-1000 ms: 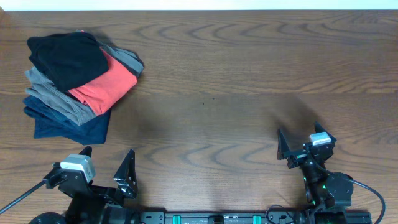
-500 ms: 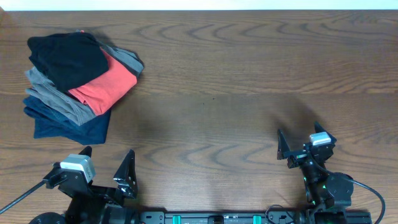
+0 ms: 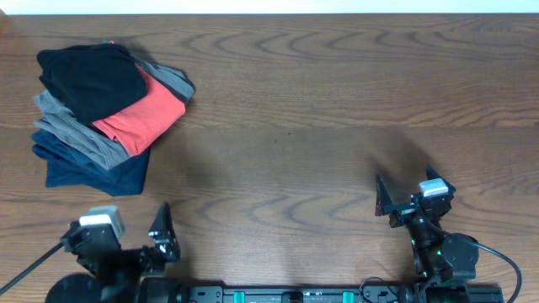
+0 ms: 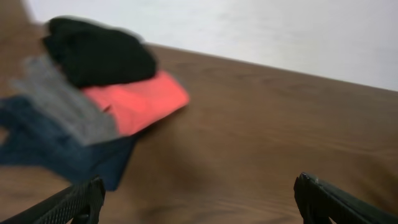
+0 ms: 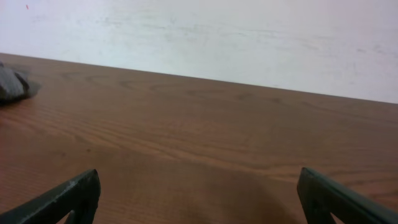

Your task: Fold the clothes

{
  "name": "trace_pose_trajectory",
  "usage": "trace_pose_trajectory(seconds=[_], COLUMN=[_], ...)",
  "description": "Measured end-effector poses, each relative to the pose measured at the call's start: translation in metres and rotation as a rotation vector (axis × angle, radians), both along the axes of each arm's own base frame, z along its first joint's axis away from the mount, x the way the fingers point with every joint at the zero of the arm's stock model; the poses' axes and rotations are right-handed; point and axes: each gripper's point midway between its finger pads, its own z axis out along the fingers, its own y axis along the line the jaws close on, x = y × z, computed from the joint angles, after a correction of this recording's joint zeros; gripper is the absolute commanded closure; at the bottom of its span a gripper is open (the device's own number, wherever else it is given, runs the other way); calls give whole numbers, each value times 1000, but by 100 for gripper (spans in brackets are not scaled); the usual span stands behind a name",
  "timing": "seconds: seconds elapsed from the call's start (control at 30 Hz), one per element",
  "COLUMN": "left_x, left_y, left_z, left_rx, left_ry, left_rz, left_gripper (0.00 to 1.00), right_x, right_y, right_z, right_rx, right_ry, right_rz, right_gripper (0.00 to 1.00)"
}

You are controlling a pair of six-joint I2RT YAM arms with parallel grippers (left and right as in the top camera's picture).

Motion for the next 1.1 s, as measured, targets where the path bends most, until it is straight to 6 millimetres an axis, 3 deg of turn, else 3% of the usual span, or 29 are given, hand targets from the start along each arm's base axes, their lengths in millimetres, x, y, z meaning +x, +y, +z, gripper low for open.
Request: trace_pose_trajectory(seconds=[0.23, 0.5, 0.8, 1.1], left_x=[35, 64, 91, 97], left_y=[16, 17, 18, 18], left_z=[-64, -99, -141, -136], left_rx=[10, 8, 7, 6], left_ry=[30, -151, -196, -262], left_rz=[95, 98, 97, 97], left_gripper=[2, 2, 2, 2], right_x=[0, 0, 0, 0], right_y=[0, 0, 0, 0], right_z=[0, 0, 0, 0], right_rx=[0, 0, 0, 0], right_ry=[0, 1, 1, 2], right_rz=[0, 0, 0, 0], right_gripper=[1, 1, 1, 1])
